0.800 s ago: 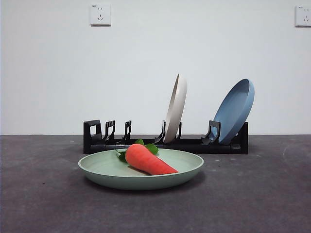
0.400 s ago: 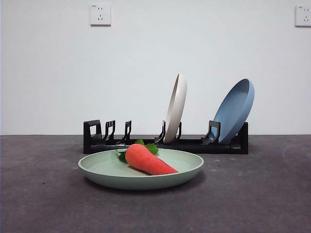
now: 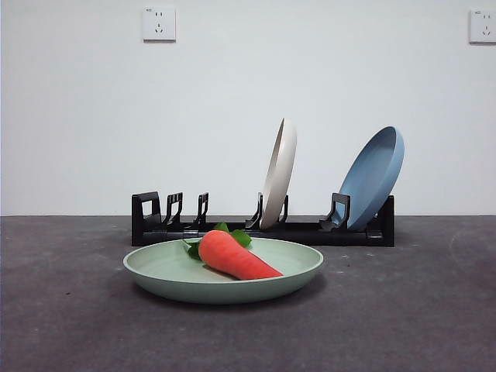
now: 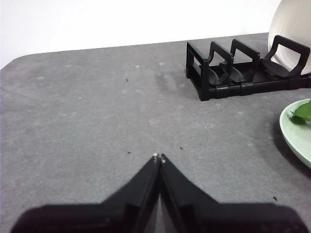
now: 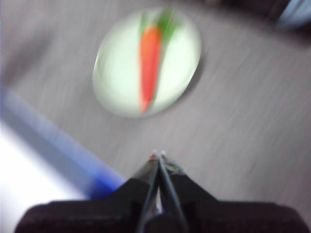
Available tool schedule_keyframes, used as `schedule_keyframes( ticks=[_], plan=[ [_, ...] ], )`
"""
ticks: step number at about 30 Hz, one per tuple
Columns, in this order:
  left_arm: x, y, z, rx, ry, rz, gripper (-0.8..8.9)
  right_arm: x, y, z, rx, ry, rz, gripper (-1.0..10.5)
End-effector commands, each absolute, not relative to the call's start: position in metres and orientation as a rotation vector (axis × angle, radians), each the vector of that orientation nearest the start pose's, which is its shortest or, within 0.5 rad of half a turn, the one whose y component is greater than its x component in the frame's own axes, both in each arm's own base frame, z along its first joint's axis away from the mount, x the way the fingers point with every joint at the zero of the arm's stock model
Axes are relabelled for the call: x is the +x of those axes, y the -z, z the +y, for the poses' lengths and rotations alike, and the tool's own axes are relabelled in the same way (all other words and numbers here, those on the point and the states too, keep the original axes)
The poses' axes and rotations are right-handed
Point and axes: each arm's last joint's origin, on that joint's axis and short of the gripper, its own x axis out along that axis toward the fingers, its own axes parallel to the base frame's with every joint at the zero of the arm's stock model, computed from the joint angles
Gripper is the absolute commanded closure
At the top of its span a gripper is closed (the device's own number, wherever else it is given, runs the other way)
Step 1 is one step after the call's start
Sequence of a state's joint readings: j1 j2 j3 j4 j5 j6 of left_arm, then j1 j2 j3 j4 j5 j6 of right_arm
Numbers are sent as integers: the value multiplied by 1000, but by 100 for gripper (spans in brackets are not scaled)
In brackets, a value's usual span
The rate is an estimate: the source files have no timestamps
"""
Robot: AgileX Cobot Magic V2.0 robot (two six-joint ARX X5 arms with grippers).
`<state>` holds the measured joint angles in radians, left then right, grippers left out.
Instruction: Take the green plate from the plate rack,put the plate on the table,take the carrot from the table,put the carrot in the plate
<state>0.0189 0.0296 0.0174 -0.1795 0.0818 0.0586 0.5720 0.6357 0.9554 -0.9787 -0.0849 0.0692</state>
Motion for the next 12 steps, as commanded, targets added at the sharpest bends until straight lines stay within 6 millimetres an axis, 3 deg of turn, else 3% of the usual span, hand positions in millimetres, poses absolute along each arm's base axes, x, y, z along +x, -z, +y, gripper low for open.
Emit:
schedule_keyframes(
  ticks=[1,5,12],
  plan=[
    [97,-146,0,39,65,197,815,86,-331,43,-50,-515,512,945],
    [97,-146,0,39,64,197,815,91,-308,26,8,-362,352,945],
    [97,-146,0,39,64,197,815,94,-242,11,62,-205,119,945]
  ],
)
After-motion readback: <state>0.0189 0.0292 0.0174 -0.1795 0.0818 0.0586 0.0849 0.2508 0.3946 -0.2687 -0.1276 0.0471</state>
